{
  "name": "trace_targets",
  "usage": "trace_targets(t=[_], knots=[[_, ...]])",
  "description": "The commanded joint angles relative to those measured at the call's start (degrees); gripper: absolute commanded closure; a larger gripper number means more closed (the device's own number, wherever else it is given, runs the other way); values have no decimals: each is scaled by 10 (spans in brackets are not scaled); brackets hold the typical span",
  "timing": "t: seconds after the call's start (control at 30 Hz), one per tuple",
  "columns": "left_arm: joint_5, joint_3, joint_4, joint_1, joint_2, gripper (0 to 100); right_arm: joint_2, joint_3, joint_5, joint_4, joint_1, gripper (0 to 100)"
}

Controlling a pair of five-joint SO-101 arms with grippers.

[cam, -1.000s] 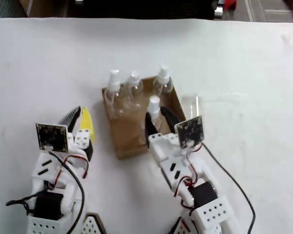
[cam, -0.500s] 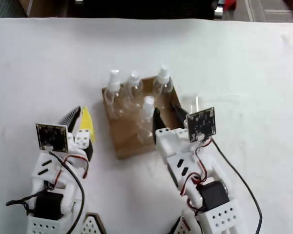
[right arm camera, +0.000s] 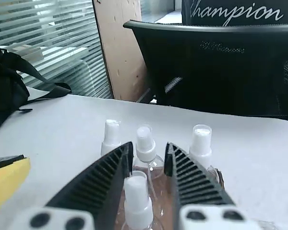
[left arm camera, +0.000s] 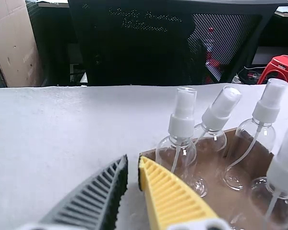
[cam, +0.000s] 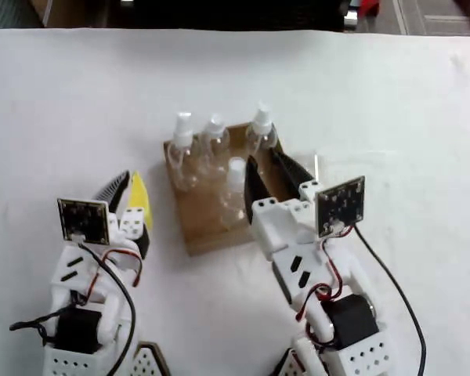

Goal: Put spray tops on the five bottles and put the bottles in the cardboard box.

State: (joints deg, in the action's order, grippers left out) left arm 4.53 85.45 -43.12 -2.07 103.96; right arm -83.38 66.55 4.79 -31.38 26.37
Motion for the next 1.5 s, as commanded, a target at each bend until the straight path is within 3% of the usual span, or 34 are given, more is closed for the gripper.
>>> trace_targets(t=[0.0, 0.13, 0.33, 0.43, 0.93, 1.17, 1.47], knots=[[2, -6, 17, -10, 8, 950, 58, -34, -7, 21, 7, 931], [2, -6, 16, -10, 8, 950, 156, -70, -7, 15, 15, 984], [2, -6, 16, -10, 8, 950, 180, -146, -7, -82, 63, 865], [2, -6, 17, -10, 8, 950, 166, -147, -8, -70, 87, 833], [2, -6, 17, -10, 8, 950, 273, -143, -7, -49, 50, 833], [2, -6, 17, -10, 8, 950, 278, -142, -8, -48, 49, 926], [2, -6, 17, -10, 8, 950, 278, -141, -8, -48, 45, 936]])
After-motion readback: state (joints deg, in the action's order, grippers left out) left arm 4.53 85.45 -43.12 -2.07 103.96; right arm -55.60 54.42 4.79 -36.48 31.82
